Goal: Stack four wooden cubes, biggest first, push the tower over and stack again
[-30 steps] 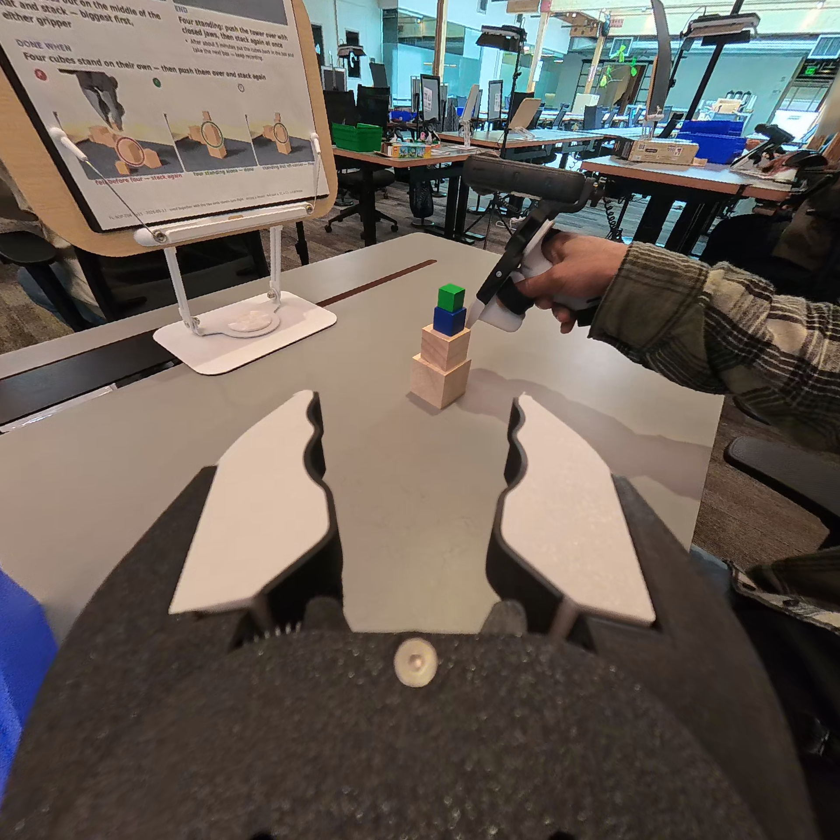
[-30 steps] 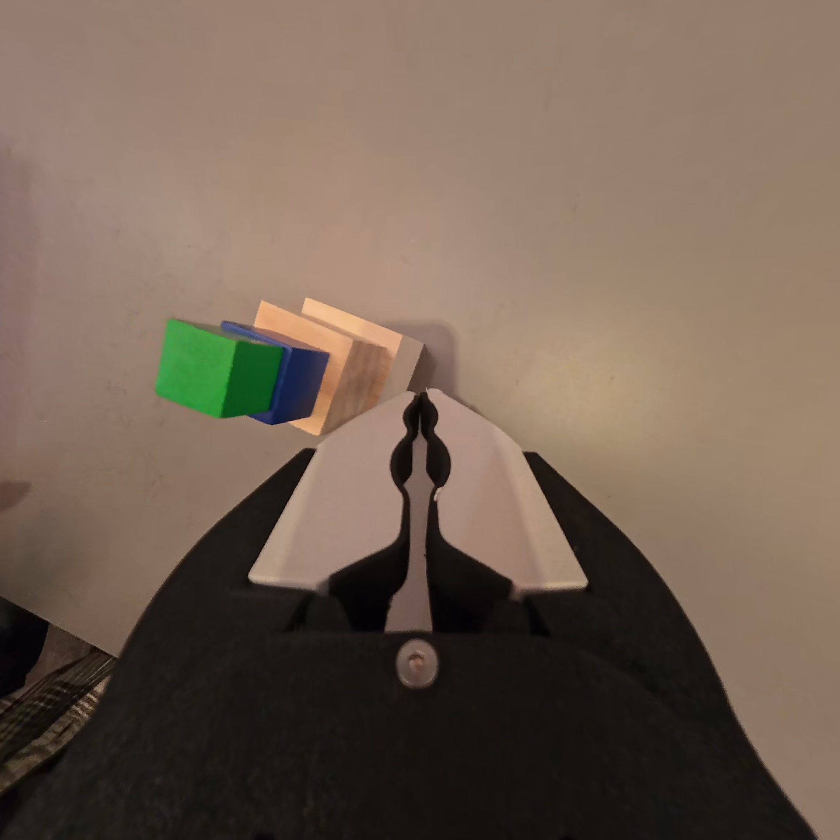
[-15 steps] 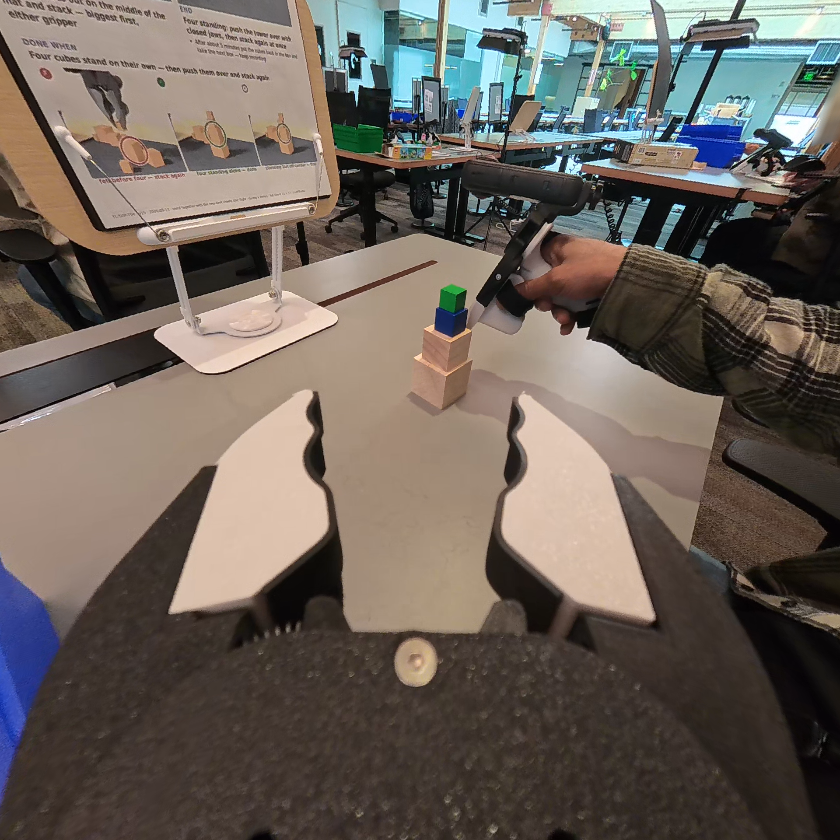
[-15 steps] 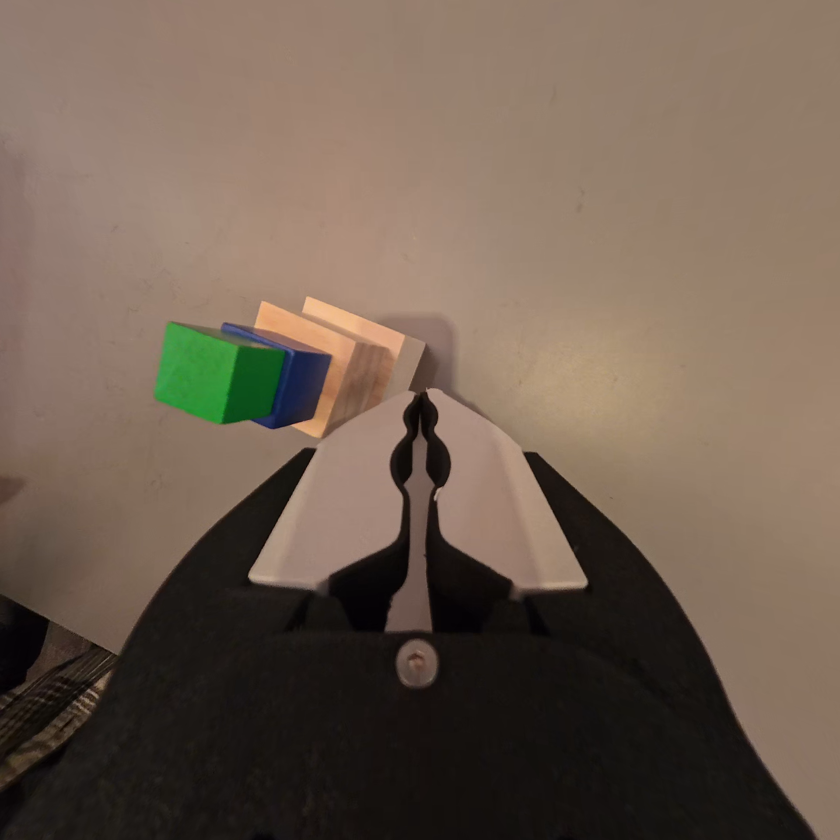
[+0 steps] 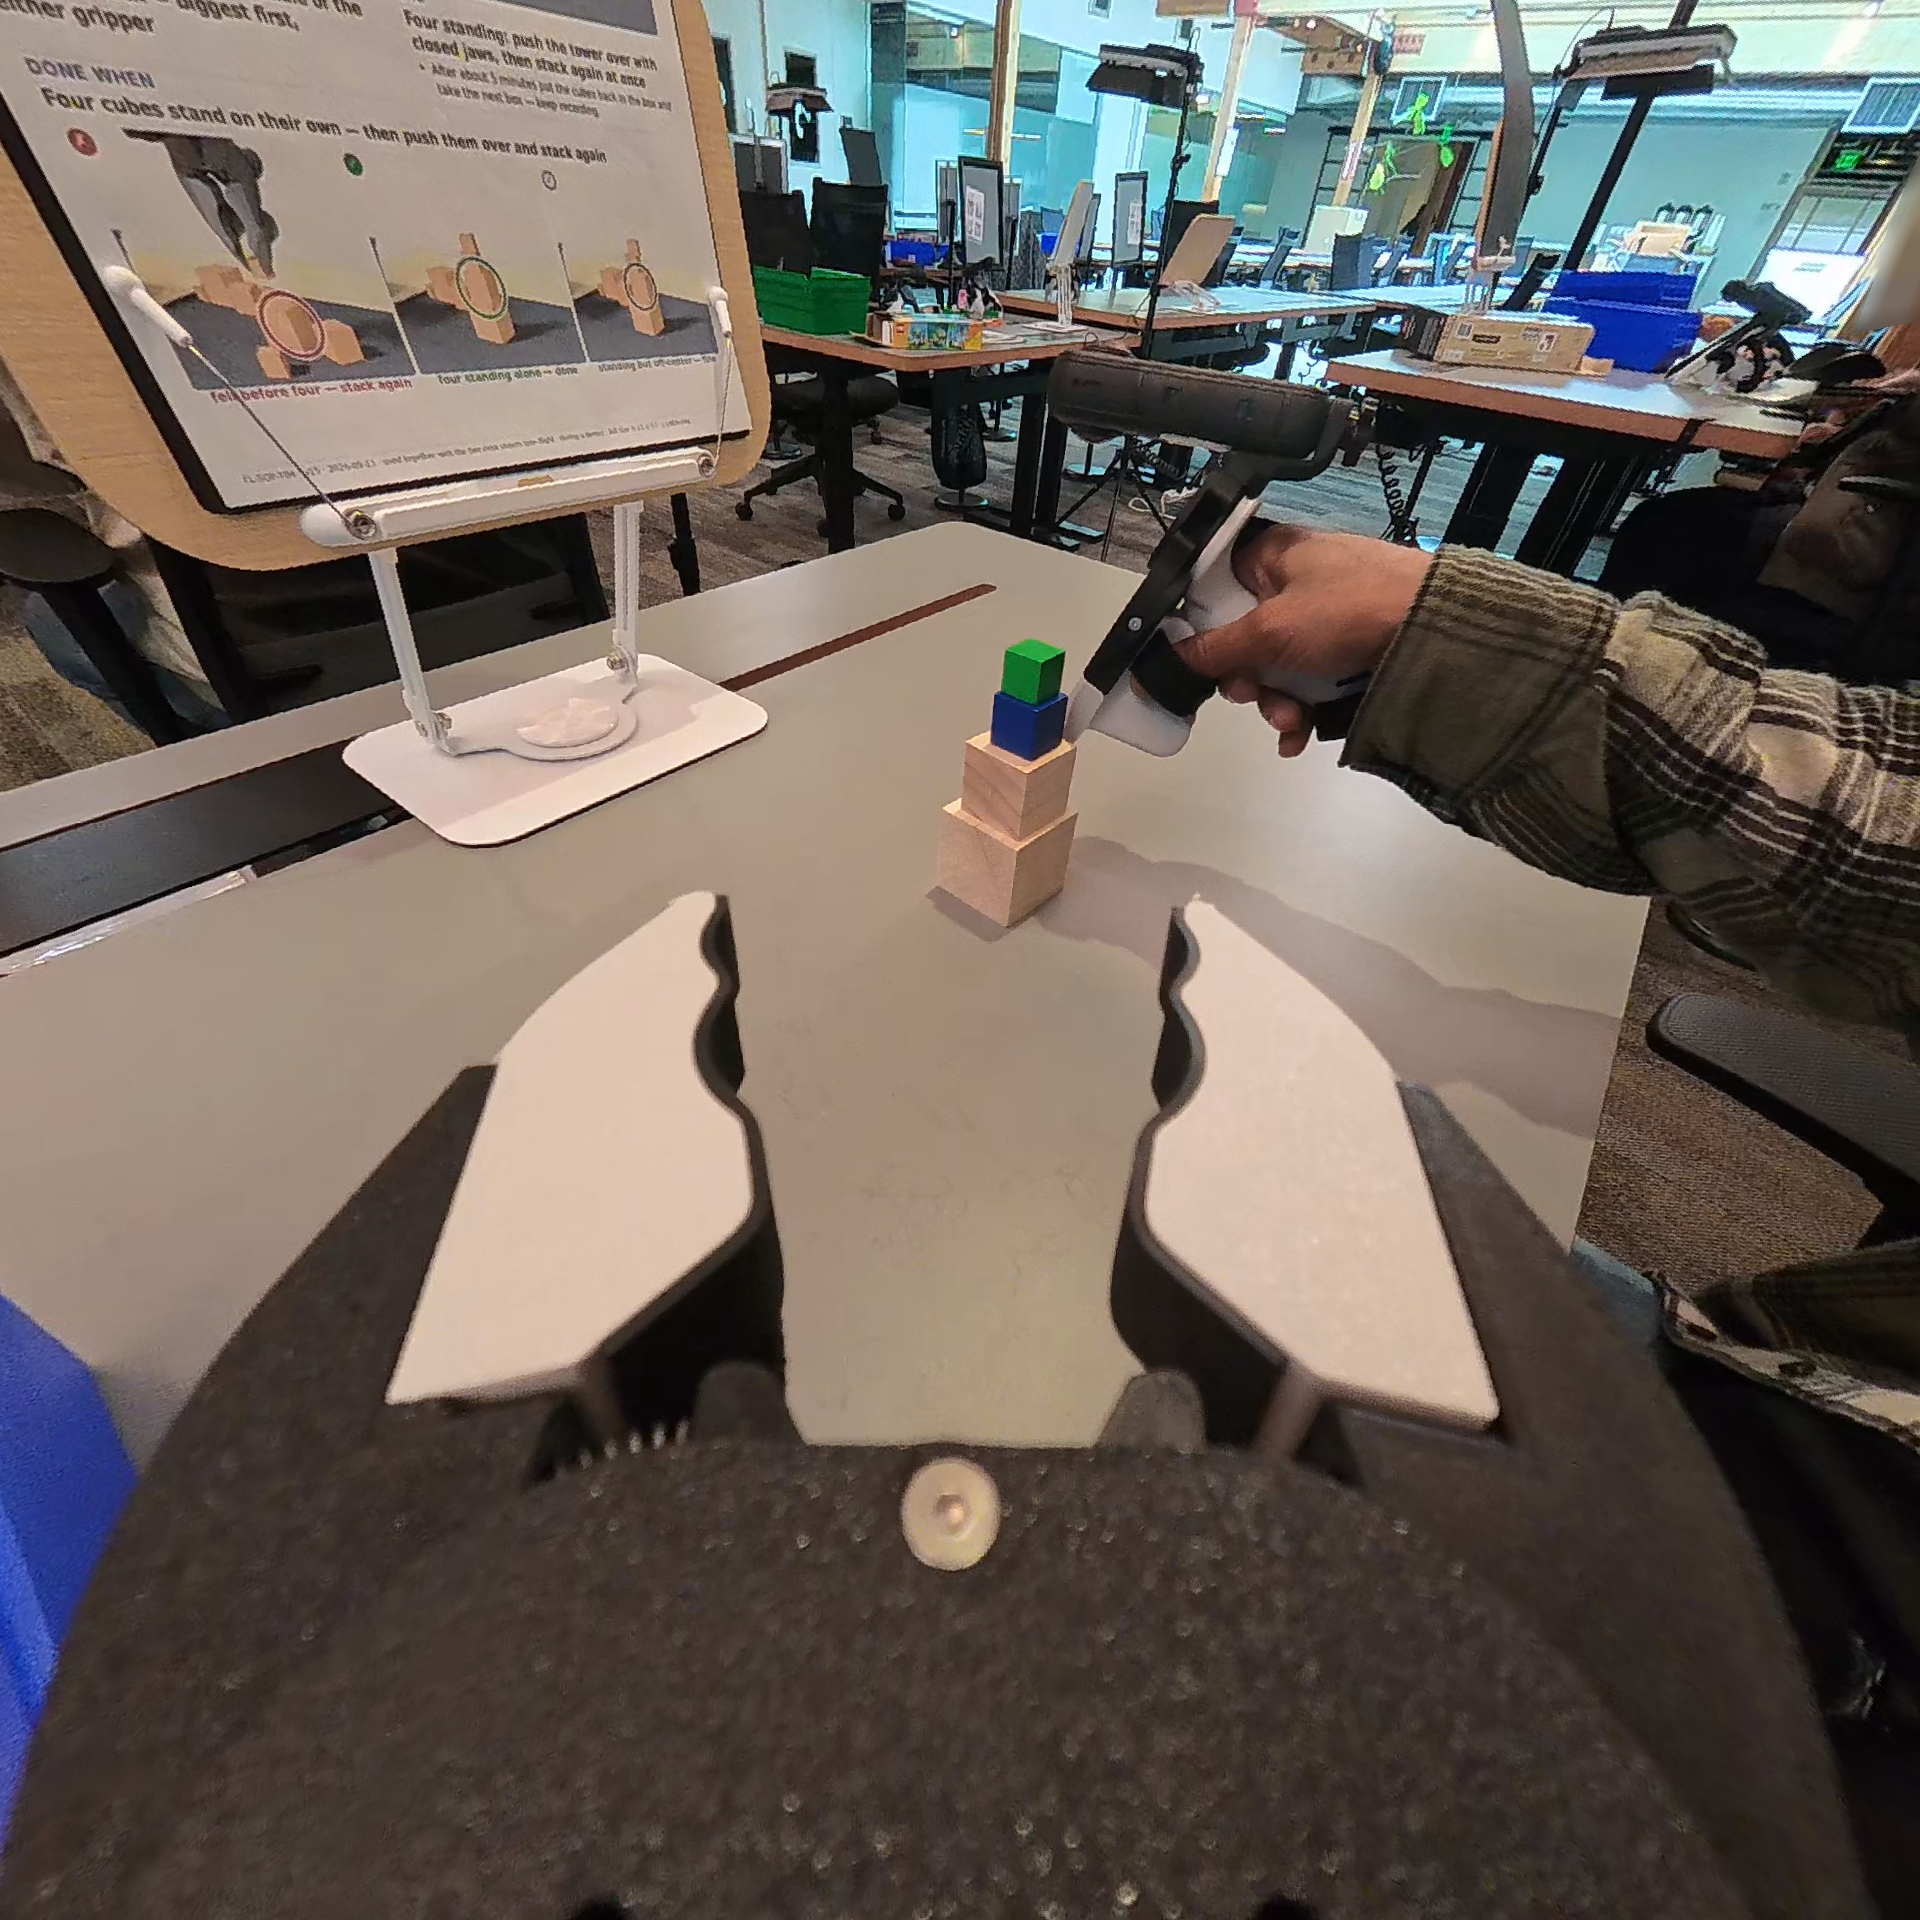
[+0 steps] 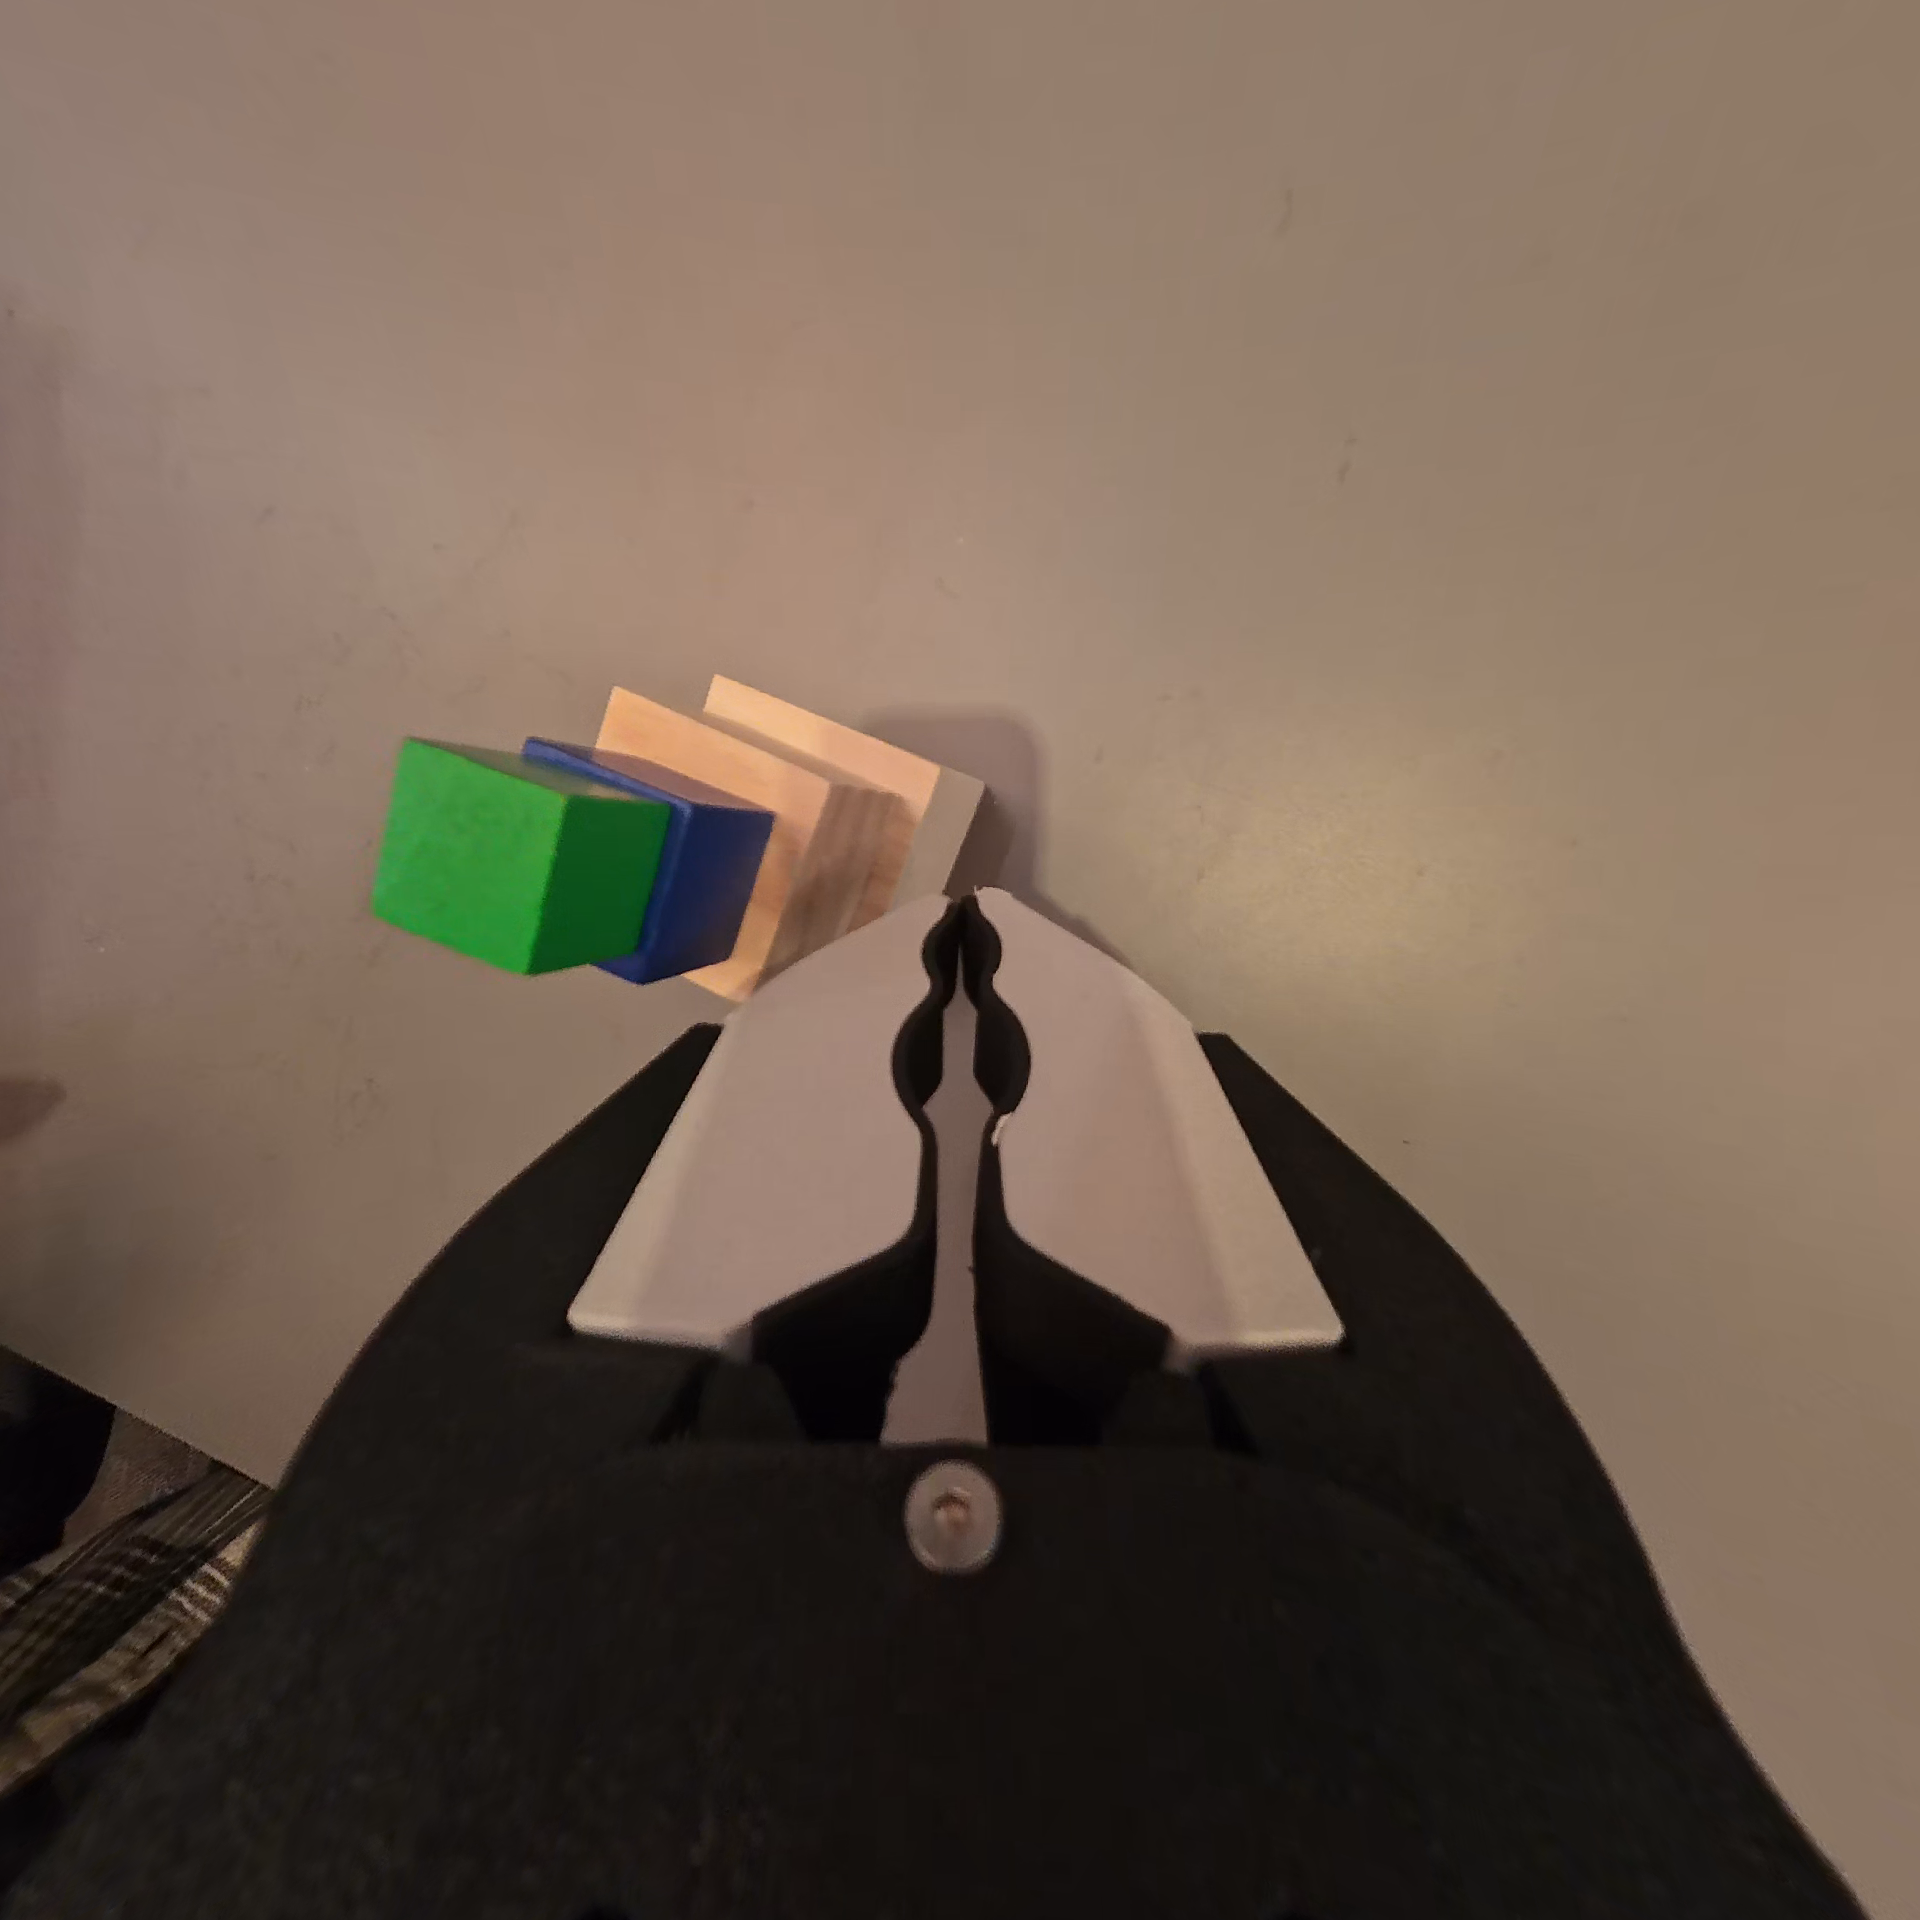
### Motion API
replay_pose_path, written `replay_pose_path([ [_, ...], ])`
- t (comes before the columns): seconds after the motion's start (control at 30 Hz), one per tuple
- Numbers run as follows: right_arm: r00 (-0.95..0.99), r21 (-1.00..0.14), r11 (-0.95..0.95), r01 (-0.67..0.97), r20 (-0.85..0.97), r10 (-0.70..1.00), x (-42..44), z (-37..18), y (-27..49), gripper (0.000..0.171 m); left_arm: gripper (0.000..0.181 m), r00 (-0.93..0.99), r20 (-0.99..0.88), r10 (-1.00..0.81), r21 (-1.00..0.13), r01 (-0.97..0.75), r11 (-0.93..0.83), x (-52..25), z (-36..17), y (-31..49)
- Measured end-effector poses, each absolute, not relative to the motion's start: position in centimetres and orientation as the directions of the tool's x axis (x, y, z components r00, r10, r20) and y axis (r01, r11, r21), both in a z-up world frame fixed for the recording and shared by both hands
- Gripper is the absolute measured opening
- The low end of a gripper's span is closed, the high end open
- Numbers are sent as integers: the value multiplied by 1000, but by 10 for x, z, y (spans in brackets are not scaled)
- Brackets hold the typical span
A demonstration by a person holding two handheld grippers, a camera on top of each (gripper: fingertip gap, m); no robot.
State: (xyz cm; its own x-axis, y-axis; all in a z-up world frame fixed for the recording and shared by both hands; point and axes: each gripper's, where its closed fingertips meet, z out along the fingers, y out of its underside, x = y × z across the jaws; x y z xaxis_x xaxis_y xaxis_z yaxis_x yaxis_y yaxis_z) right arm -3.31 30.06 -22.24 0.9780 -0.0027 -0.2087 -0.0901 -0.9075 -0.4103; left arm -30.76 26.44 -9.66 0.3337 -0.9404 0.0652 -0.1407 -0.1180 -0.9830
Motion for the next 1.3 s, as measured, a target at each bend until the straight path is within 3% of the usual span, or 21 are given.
replay_pose_path([
  [0.73, 965, -448, -893, 31, -220, 145, -90, -201, 321, 0, 78, 324, 65, -944, -978, -169, -126, -305, -103, 265],
  [1.3, 971, -486, -873, 37, -188, 146, -68, -196, 308, 0, 78, 306, 75, -949, -970, -198, -141, -299, -111, 264],
])
